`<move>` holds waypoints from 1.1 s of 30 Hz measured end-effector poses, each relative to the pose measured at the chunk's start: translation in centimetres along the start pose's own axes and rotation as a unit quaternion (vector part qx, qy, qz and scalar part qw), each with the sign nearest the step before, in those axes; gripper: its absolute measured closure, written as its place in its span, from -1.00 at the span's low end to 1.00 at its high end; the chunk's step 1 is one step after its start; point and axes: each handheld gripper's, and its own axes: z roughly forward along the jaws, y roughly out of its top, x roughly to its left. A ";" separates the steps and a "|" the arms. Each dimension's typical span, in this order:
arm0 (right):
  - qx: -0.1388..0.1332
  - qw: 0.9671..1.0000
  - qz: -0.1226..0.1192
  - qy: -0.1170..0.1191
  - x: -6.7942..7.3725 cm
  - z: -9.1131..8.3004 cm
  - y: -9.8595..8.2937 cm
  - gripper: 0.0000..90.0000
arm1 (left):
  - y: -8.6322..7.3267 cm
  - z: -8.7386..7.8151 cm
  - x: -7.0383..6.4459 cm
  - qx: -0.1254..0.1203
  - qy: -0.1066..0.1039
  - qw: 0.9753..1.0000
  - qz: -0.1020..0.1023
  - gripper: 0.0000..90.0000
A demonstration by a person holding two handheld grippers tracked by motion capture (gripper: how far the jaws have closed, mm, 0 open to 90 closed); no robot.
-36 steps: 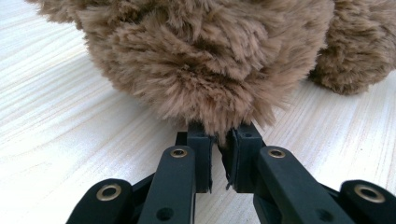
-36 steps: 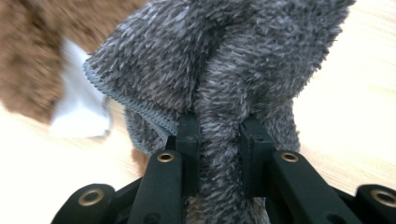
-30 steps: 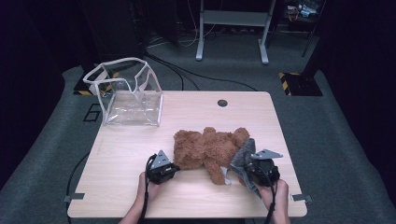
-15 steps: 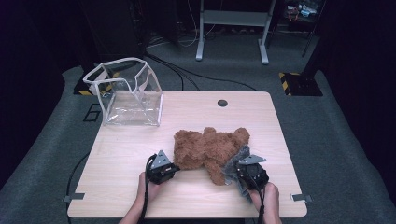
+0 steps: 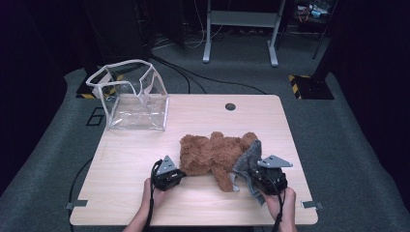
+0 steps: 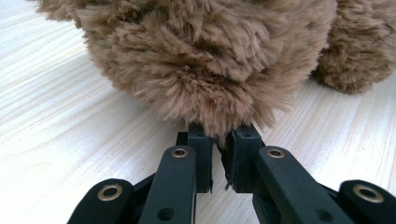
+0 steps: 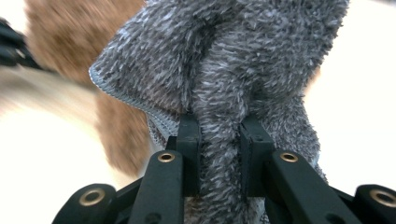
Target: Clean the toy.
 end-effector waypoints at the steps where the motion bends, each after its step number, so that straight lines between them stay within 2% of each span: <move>1: -0.007 1.000 -0.005 0.003 0.4 0.1 0.5 0.63 | 0.0 0.0 0.0 0.000 0.000 1.000 0.000 0.83; 3: -0.007 1.000 -0.016 0.005 1.2 0.8 1.4 0.63 | 0.0 0.0 0.0 0.000 0.000 1.000 0.001 0.83; 4: 0.000 1.000 -0.026 -0.001 1.6 1.5 1.6 0.64 | 0.0 0.0 0.0 0.000 0.000 1.000 0.000 0.83; 6: 0.023 0.999 -0.022 -0.003 2.3 3.6 1.8 0.64 | 0.0 0.0 0.0 0.000 0.001 1.000 0.001 0.83; 10: 0.042 0.999 -0.024 -0.013 2.5 5.7 1.0 0.65 | 0.0 0.1 -0.1 0.002 0.000 1.000 0.004 0.83; 14: 0.041 0.999 -0.012 -0.009 2.4 6.0 0.2 0.66 | 0.1 0.1 -0.1 0.008 0.001 1.000 0.010 0.83; 18: 0.064 0.998 -0.011 -0.007 2.5 6.7 -1.2 0.67 | 0.1 0.1 -0.1 0.008 0.000 1.000 0.006 0.83; 20: 0.071 0.997 -0.004 -0.005 2.3 6.9 -1.8 0.67 | 0.1 0.1 -0.1 0.007 0.000 1.000 0.004 0.83; 23: 0.077 0.997 -0.006 -0.006 2.1 7.0 -2.4 0.67 | 0.0 0.1 0.0 0.000 0.000 1.000 0.002 0.83; 26: 0.089 0.996 -0.003 -0.011 1.9 6.6 -3.0 0.67 | 0.0 0.0 0.0 0.002 -0.002 1.000 0.004 0.83; 29: 0.088 0.996 0.004 -0.011 1.5 5.7 -3.2 0.66 | 0.0 0.1 0.0 -0.001 -0.001 1.000 0.001 0.83; 31: 0.074 0.997 0.013 -0.007 1.2 4.7 -3.0 0.65 | 0.0 0.0 0.1 -0.001 -0.002 1.000 0.001 0.82; 33: 0.045 0.999 0.023 -0.007 1.0 3.4 -2.5 0.65 | 0.0 0.0 0.0 -0.001 -0.002 1.000 0.000 0.82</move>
